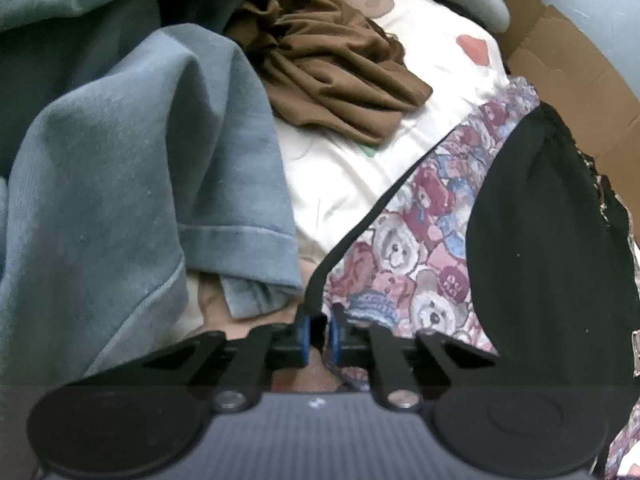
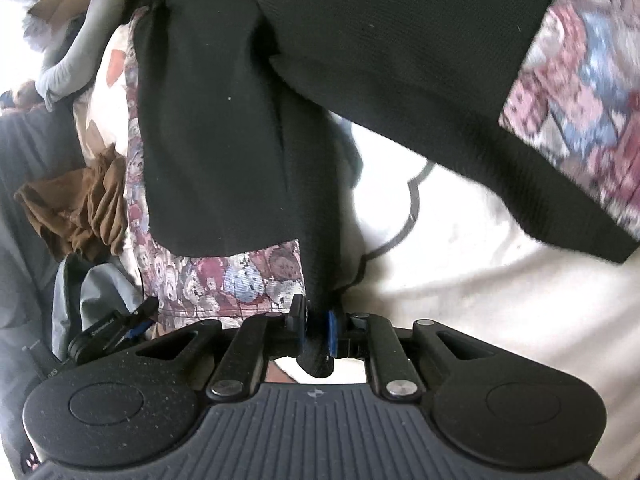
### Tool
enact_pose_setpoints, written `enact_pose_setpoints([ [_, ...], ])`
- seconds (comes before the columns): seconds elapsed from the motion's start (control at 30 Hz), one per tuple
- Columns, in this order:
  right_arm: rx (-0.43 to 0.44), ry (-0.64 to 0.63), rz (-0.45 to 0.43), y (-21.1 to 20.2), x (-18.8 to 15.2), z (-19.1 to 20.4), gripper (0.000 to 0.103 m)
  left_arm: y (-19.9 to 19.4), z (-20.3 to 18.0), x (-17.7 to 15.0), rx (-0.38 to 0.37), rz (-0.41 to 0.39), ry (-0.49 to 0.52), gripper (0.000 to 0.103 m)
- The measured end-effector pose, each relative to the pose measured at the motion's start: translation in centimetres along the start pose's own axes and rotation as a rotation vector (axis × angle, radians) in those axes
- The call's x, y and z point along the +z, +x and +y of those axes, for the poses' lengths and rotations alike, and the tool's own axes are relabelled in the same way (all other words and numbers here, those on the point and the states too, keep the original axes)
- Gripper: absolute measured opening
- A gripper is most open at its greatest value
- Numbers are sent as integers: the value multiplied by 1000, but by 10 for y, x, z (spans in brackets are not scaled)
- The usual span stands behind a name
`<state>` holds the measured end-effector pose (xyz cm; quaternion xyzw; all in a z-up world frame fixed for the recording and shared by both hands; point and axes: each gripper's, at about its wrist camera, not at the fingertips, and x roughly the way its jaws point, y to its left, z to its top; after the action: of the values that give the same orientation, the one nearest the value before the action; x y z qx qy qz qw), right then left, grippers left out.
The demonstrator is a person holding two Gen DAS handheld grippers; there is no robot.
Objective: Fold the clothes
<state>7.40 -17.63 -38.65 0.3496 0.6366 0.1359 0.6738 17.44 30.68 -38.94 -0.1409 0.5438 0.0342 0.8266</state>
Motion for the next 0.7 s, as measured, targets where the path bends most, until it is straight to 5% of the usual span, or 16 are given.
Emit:
enact_pose_setpoints([
  [0.33,24,-115,22,-28,-1,18,2,-29,-23,24,99,15,35,5],
  [0.7,27,-196,69,-27,-2,38,2,-29,-18,38,128,24,56,5],
])
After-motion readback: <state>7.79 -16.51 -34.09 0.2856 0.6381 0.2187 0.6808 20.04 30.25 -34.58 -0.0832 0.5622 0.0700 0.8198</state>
